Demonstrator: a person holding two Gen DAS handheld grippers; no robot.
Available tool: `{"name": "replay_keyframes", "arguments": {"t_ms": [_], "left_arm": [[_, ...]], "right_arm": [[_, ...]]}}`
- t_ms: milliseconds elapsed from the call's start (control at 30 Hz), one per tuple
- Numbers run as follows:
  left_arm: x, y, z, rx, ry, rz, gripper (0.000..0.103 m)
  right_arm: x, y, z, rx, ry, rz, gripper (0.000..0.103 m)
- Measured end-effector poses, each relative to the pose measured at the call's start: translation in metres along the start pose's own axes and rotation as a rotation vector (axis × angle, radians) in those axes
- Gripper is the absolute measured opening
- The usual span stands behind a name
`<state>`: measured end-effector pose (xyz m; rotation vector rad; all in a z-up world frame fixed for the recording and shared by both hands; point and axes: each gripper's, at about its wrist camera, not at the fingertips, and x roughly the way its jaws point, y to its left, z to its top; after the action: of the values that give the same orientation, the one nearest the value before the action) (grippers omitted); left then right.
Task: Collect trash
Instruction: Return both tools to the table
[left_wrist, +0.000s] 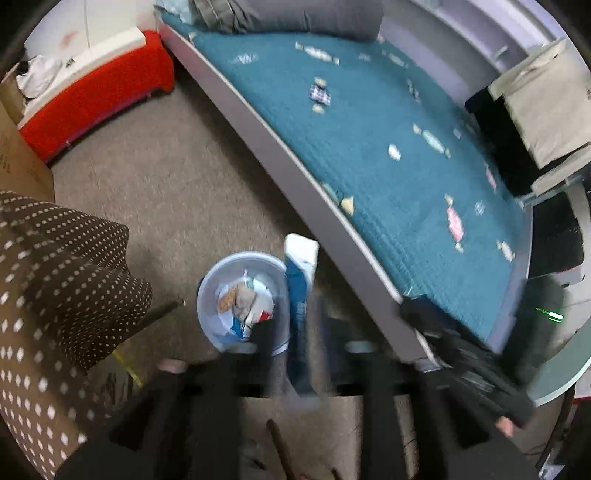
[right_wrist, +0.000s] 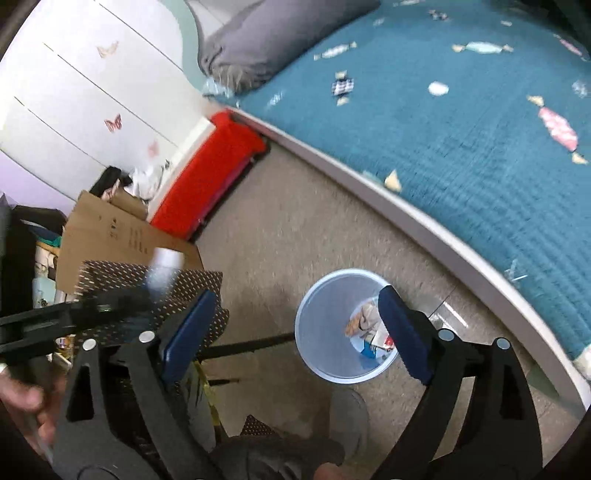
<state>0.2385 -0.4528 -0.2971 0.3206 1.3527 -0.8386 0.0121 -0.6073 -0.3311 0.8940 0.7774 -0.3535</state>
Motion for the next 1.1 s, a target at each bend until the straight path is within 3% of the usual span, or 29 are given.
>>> {"name": "replay_keyframes", "arguments": {"t_ms": [33,67,233,300,367,433,700,800,900,1100], "left_arm": [[0.004,-0.001,0.003,0.001,0.018,0.032,0.088],[0.004,0.0,0.001,0.001,0.019,0.06,0.092],[-0.013,0.003,-0.003,-0.026,-0.032,0.059,0.092],[-0.032,-0.004,-0.011,0.002,-0.094,0.042,0.092],[-0.052,-0.012,-0.022,0.032,-0.152,0.084,0.092],[-0.076,-0.021,-0.034,0.065,-0.213,0.078,0.092],[-0.161,-0.033,-0.084,0.105,-0.412,0.073,0.092],[-0.189,-0.03,-0.107,0.118,-0.487,0.112,0.092],[-0.215,-0.018,-0.132,0.103,-0.537,0.146,0.092],[-0.256,0.029,-0.184,0.001,-0.607,0.136,0.092]], "right_arm": [[-0.011,0.001,0.0,-0.004,-0.022,-0.002,0.094],[-0.018,0.001,0.001,-0.005,-0.039,0.0,0.096],[-0.042,0.007,0.005,-0.018,-0.104,-0.029,0.097],[-0.05,0.017,0.005,-0.057,-0.138,-0.065,0.097],[-0.062,0.034,0.003,-0.123,-0.179,-0.11,0.097],[-0.073,0.052,0.002,-0.176,-0.196,-0.129,0.097],[-0.123,0.116,-0.006,-0.291,-0.256,-0.072,0.097],[-0.14,0.145,-0.016,-0.343,-0.259,-0.042,0.097],[-0.149,0.169,-0.026,-0.392,-0.245,-0.019,0.097],[-0.148,0.224,-0.061,-0.509,-0.186,0.046,0.097]]}}
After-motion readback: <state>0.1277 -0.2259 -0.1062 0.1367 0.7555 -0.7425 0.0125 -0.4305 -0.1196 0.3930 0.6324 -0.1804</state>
